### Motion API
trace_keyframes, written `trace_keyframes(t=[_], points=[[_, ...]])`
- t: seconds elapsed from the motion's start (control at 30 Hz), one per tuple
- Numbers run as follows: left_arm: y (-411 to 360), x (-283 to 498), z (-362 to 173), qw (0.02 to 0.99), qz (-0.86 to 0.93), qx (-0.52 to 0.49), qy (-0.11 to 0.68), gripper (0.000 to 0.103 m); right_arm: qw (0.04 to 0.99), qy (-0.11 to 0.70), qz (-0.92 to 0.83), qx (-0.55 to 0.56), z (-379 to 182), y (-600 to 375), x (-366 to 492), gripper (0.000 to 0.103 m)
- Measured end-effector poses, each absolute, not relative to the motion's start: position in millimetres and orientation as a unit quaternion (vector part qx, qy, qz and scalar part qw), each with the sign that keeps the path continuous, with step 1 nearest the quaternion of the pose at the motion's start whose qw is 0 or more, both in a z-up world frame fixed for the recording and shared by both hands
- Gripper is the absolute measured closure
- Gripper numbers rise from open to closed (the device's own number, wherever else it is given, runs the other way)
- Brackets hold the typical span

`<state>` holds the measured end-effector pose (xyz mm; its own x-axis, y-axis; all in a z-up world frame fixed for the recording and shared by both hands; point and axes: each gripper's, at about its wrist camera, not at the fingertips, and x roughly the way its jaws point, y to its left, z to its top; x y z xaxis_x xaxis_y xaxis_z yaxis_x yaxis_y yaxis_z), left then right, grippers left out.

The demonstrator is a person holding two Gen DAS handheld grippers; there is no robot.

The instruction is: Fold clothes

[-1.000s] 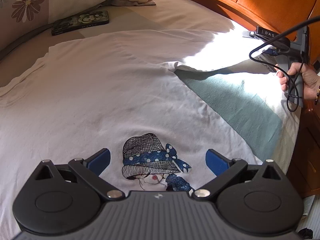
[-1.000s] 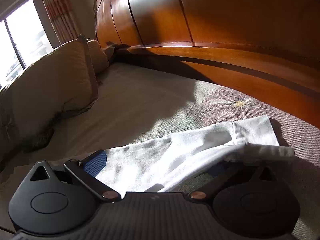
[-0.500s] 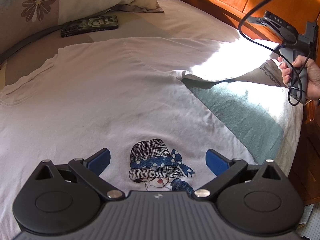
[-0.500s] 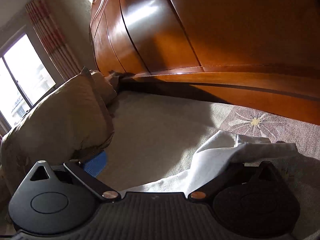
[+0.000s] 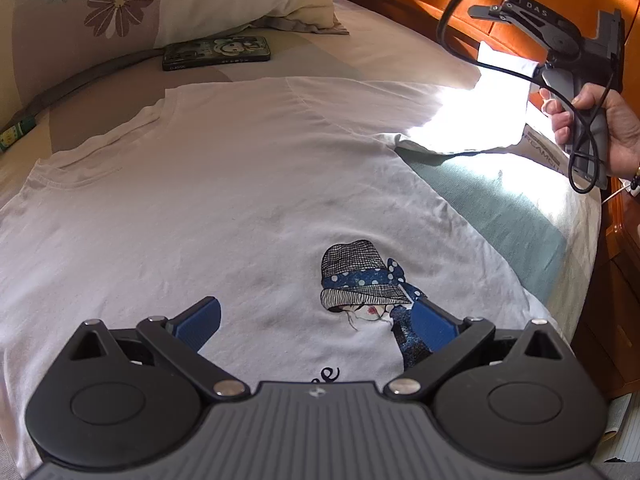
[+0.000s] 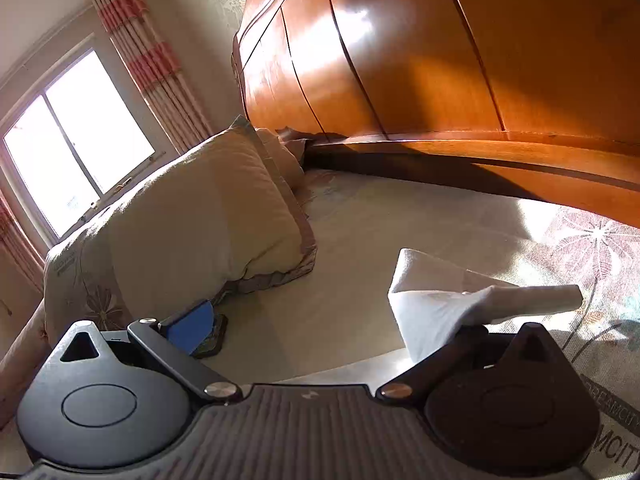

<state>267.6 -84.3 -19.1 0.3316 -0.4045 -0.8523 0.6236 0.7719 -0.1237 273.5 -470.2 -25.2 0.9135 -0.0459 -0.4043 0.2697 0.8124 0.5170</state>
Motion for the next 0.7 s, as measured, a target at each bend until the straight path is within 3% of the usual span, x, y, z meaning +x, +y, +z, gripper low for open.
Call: trace_keyframes(t=[0.7], points=[[-12, 252, 8, 0.783, -0.362, 0.185, 0.471, 0.002, 0.940, 0.213, -0.045, 0.262, 0, -359, 311, 0.000]])
